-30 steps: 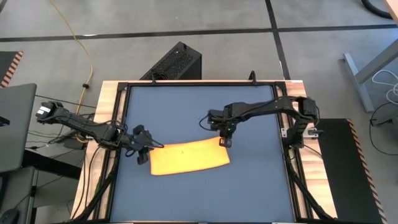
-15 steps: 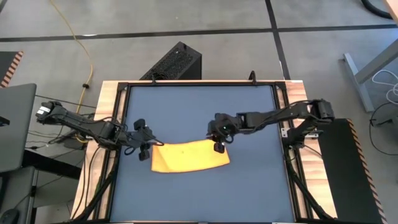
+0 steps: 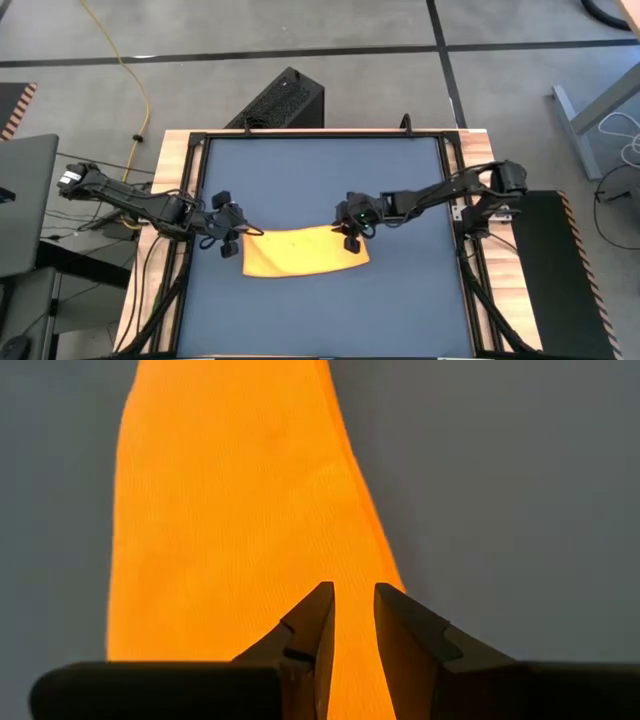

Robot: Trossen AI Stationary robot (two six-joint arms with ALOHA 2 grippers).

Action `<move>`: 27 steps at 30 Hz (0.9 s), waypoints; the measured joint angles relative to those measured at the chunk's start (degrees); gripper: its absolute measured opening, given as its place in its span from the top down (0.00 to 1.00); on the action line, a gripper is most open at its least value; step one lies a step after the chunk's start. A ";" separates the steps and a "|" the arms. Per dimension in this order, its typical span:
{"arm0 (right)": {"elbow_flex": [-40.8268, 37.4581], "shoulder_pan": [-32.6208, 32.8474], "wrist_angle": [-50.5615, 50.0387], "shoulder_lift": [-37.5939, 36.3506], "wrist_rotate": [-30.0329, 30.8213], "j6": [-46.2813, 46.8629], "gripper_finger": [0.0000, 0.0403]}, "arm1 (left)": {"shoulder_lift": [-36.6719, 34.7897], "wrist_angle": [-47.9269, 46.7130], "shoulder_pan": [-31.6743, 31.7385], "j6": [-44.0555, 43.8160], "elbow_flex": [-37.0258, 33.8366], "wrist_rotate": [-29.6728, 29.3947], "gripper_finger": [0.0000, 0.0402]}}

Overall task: Roll towel
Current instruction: Roll the orange microfiber towel

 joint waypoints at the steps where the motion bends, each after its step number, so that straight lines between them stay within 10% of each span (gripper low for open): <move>1: 0.15 0.02 1.05 0.90 -0.02 -0.42 0.75 | 0.00 -0.40 0.00 -0.65 0.00 -0.02 0.71; 9: 0.11 -0.07 3.80 7.25 -0.07 -0.57 0.75 | 0.02 -1.31 0.00 -1.65 0.00 -1.34 0.61; 18: 0.13 -0.57 3.97 8.64 -0.04 -0.53 0.75 | 5.90 27.59 -0.26 5.67 -4.85 10.35 0.60; 27: 0.13 -0.86 3.73 8.41 -0.04 -0.59 0.75 | 16.36 36.51 -1.70 12.22 -5.49 14.98 0.61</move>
